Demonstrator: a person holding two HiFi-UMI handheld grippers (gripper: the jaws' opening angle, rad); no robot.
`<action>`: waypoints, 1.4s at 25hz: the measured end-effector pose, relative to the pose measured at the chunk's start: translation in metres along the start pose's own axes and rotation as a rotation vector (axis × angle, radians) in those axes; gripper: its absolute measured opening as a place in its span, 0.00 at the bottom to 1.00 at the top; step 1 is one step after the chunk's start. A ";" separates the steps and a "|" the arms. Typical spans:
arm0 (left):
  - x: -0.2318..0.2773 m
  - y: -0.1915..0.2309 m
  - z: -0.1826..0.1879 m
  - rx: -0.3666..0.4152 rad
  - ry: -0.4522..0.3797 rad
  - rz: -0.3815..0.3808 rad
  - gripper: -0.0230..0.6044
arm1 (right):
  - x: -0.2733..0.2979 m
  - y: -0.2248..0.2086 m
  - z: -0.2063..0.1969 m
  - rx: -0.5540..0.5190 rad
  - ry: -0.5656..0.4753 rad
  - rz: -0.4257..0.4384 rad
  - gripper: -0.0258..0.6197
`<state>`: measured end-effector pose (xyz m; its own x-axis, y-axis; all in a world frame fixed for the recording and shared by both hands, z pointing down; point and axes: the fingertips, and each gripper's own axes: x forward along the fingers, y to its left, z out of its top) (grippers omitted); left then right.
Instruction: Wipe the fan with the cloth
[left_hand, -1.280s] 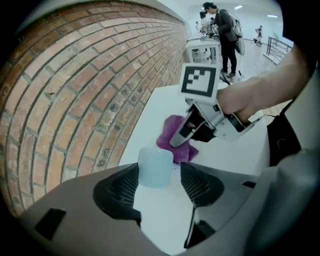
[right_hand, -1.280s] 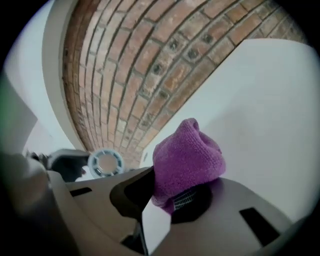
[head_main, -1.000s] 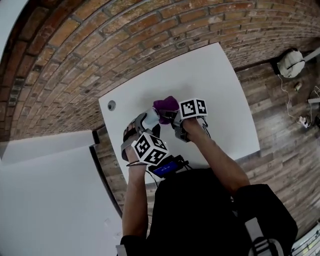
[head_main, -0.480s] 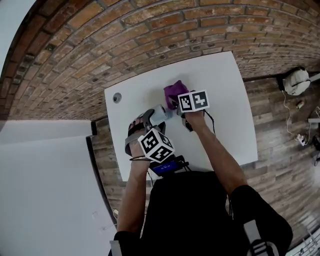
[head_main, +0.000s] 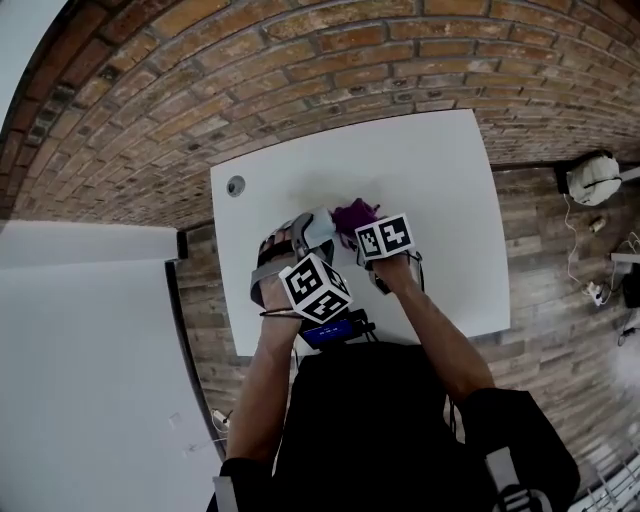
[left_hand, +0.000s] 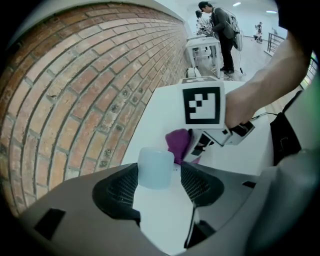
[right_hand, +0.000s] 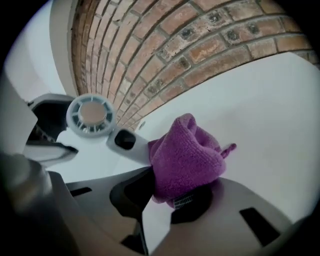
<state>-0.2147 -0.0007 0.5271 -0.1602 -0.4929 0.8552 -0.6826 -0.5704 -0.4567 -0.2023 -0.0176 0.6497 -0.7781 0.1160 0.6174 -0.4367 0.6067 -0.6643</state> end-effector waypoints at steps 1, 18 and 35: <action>0.000 0.000 0.000 -0.002 -0.002 0.001 0.47 | -0.002 0.002 -0.016 -0.005 0.037 0.011 0.15; 0.000 -0.002 -0.001 -0.024 -0.023 0.009 0.47 | 0.005 -0.011 0.020 0.031 -0.034 0.005 0.15; -0.036 -0.021 -0.021 -0.184 -0.082 -0.116 0.47 | -0.077 0.048 0.133 -0.215 -0.288 0.128 0.15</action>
<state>-0.2095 0.0427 0.5114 -0.0195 -0.4868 0.8733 -0.8127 -0.5010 -0.2974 -0.2235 -0.1018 0.5140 -0.9285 -0.0060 0.3713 -0.2471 0.7564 -0.6057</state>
